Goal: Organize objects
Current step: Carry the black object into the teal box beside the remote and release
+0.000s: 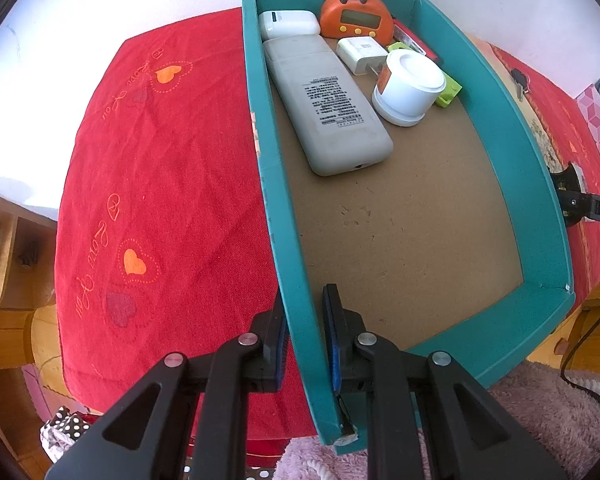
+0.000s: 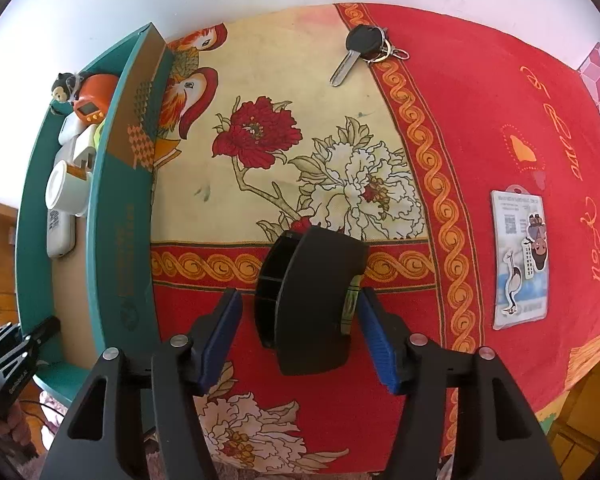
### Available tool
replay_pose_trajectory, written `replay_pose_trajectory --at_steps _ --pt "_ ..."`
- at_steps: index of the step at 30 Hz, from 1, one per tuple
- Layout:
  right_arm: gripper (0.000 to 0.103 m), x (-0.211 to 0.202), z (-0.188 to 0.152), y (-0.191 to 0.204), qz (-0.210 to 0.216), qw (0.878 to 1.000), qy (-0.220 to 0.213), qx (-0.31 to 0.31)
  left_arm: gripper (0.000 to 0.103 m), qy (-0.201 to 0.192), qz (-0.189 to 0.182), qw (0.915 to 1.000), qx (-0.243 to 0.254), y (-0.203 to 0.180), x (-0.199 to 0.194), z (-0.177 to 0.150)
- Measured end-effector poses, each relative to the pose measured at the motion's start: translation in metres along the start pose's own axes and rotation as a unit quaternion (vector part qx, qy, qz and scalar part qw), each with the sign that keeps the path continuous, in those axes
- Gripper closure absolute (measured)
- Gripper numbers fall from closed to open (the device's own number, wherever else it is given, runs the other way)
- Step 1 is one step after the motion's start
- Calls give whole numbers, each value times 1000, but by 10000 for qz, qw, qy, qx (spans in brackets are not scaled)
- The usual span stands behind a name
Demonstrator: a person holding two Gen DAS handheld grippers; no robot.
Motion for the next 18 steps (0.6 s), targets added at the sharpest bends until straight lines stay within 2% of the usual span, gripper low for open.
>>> replay_pose_trajectory --at_steps 2,10,18 --pt "50 -1 0 0 -99 9999 -37 -7 88 -8 -4 10000 -17 1 0 -1" --pt "50 -5 -6 -2 45 10000 -45 -77 88 -31 15 10000 -21 0 -1 -2" --pt "50 -37 -2 17 337 9983 -288 -382 88 -39 19 10000 -23 -1 -1 -3"
Point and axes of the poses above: each gripper's, at about its wrist camera, not at the fingertips, and x roughly the way its jaws point, y to its left, z to its top, the point moved 4 cm from there along x, roughly the way its jaws point, and after that the axes turned 8 degrees about x, right-handed, at the moved point
